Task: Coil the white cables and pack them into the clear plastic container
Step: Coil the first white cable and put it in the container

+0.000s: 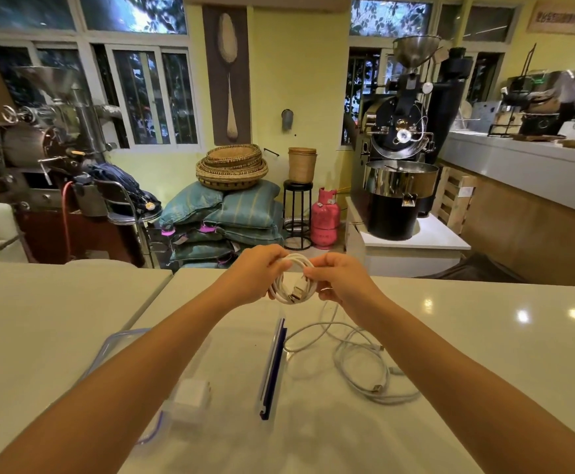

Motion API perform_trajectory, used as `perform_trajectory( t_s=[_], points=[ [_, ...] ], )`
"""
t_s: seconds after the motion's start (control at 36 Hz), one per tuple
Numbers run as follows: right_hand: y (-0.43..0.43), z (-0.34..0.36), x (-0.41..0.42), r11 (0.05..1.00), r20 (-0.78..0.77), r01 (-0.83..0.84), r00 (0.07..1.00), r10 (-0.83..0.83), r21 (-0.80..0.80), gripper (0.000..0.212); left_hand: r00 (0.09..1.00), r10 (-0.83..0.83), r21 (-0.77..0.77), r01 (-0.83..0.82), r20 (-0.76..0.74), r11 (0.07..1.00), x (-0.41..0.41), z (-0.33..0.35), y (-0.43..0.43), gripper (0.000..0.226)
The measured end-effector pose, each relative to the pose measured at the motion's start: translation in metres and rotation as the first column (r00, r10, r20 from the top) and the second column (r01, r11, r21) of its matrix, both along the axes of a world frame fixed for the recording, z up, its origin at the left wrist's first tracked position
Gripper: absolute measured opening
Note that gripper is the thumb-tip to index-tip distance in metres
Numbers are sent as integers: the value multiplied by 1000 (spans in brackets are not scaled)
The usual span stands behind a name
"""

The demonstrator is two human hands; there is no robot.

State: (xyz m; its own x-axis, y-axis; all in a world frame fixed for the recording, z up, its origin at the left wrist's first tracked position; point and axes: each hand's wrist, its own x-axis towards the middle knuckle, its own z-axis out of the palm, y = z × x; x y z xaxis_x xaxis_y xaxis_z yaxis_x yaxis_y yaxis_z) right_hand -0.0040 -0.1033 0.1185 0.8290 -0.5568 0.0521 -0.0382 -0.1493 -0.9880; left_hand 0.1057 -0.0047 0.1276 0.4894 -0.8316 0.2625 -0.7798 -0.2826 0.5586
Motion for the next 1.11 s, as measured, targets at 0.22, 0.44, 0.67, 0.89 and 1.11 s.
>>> perform_trajectory(
  t_s=[0.22,0.44,0.67,0.89,1.11],
  points=[
    [13,-8,21,993,-24,-97,995,95,-67,23,998,45,-9,-44,37,999,17,-9,18,23],
    [26,-14,38,979,-52,-182,983,177,-97,16,993,119,46,-120,21,992,28,-18,36,24],
    [34,-22,54,956,-121,-281,955,271,-80,22,989,148,37,-149,17,988,40,-24,51,14],
    [39,-28,69,956,-134,-289,947,292,42,23,986,167,-7,-167,30,986,53,-33,58,22],
    [40,-44,83,972,-270,-229,934,234,50,25,968,249,84,-251,28,964,66,-56,54,25]
  ],
)
